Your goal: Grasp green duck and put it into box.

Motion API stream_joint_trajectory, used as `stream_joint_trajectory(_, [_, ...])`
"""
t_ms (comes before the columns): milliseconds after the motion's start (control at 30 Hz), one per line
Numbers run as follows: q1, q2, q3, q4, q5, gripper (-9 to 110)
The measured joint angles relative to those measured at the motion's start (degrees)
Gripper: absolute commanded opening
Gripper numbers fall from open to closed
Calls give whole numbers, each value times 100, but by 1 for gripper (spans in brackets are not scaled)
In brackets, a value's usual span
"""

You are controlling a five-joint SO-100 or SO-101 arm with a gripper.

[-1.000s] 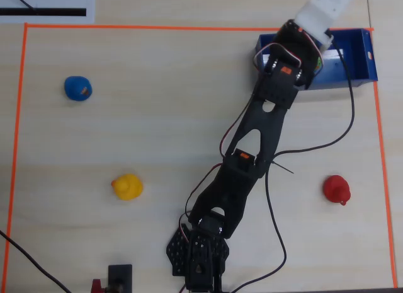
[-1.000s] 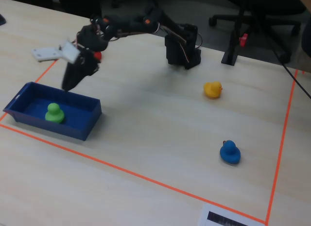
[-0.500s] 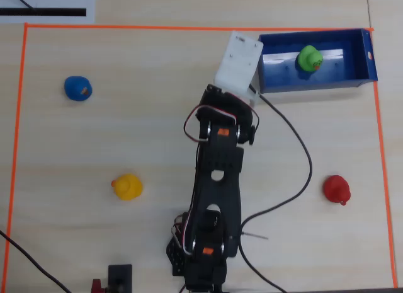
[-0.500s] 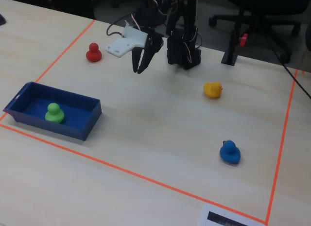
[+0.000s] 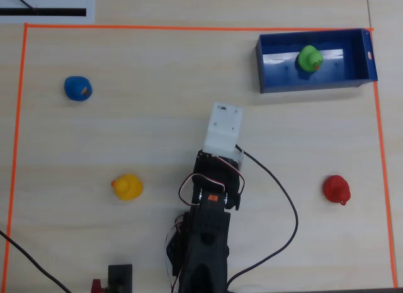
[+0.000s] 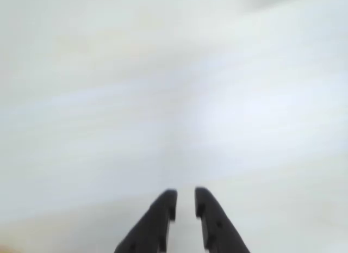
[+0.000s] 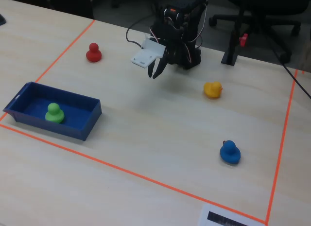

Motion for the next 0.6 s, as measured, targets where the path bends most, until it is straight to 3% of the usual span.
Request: stream_joint_trajectory(600, [-615, 1450, 1688, 88, -35, 0])
